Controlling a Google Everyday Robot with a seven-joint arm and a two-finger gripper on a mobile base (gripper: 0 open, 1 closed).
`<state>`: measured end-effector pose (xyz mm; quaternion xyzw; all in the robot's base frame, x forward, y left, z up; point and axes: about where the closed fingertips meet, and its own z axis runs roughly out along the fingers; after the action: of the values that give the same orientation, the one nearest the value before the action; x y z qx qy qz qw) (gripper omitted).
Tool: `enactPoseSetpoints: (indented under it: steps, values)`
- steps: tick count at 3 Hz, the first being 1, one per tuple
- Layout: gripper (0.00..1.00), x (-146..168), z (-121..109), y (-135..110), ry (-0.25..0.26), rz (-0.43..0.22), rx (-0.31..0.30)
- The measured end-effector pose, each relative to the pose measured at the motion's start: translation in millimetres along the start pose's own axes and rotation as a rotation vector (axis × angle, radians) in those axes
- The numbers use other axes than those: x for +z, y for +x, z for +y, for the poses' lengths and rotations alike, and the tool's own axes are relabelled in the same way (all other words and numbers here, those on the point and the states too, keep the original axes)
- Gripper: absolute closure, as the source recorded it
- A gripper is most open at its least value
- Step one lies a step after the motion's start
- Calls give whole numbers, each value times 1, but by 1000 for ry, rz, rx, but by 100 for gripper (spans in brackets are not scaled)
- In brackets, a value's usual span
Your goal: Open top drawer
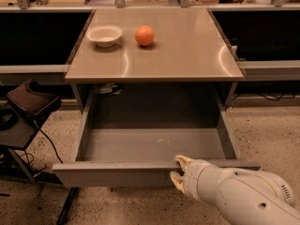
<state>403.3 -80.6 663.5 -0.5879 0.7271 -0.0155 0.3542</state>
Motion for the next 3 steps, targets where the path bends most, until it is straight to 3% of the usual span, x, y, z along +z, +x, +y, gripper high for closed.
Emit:
enactPoseSetpoints:
  steps: [2, 3]
  values:
    - [100, -1, 4, 2, 3, -2, 0]
    - [86, -1, 3, 1, 3, -2, 0]
